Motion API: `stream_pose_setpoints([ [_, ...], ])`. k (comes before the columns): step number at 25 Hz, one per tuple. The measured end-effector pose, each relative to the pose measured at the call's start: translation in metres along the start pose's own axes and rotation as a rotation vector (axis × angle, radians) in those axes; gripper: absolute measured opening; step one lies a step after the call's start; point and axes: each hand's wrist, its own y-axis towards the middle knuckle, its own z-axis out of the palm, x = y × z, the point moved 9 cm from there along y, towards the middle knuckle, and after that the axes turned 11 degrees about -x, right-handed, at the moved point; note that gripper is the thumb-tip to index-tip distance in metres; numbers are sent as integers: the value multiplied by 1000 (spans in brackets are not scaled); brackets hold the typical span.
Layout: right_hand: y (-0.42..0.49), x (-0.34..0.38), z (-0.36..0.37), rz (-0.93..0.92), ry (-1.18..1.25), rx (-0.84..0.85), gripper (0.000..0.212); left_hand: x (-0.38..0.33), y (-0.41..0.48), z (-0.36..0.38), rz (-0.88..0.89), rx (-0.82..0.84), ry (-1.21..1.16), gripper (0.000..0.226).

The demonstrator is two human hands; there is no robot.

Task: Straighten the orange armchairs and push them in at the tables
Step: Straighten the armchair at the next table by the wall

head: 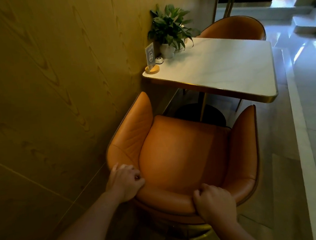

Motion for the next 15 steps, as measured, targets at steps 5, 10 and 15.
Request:
stream_pose_setpoints([
  [5,17,10,-2,100,126,-43,30,15,28,-7,33,11,5,33],
  [10,31,20,4,161,132,-72,33,30,54,-8,79,43,32,36],
  [15,46,33,4,177,119,-96,27,41,80,-13,109,36,50,36],
])
